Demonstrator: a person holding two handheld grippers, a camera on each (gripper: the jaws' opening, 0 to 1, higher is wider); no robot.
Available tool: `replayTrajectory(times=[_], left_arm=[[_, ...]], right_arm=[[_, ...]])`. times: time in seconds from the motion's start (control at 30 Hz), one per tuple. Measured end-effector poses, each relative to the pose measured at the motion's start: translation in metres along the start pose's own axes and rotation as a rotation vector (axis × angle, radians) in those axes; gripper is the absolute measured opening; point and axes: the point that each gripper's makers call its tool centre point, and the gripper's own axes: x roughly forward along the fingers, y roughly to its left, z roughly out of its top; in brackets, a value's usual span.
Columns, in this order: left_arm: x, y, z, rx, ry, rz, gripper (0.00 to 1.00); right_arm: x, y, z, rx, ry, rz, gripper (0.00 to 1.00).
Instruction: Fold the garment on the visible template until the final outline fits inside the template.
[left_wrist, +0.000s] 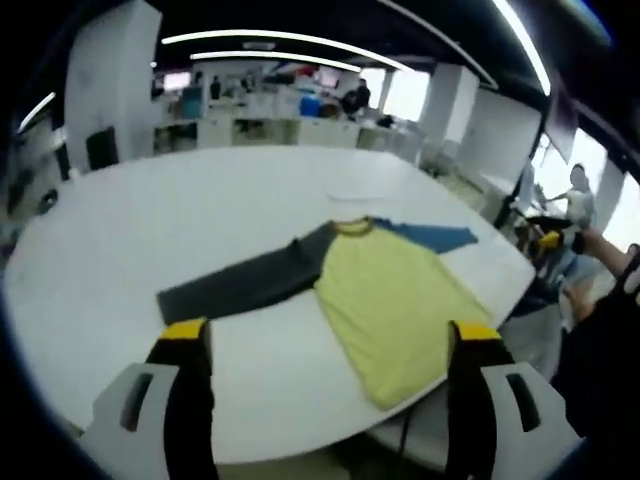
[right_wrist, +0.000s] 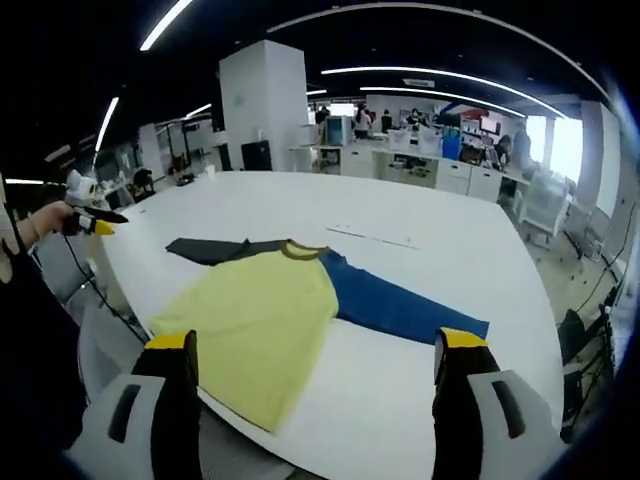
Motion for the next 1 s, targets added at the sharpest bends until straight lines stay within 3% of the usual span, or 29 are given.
replayTrajectory(times=[0.1, 0.37, 0.63, 1.0], left_arm=[[-0.003, 0.006, 0.001, -0.005, -0.011, 0.011, 0.99], [-0.011, 0.025, -0.004, -0.025, -0.013, 0.037, 0.99], [-0.021, 0.028, -0.008, -0.016, 0.006, 0.032, 0.99], [-0.015, 0.017, -0.001, -0.003, 0.0, 0.015, 0.99]], right_arm=[[-0.005, -0.005, 0.0, 0.014, -0.006, -0.009, 1.0], [-0.015, -0.003, 0.002, 0.03, -0.015, -0.016, 1.0], [-0.032, -0.012, -0.003, 0.064, -0.03, -0.033, 1.0], [-0.028, -0.012, -0.004, 0.067, -0.02, -0.032, 1.0]])
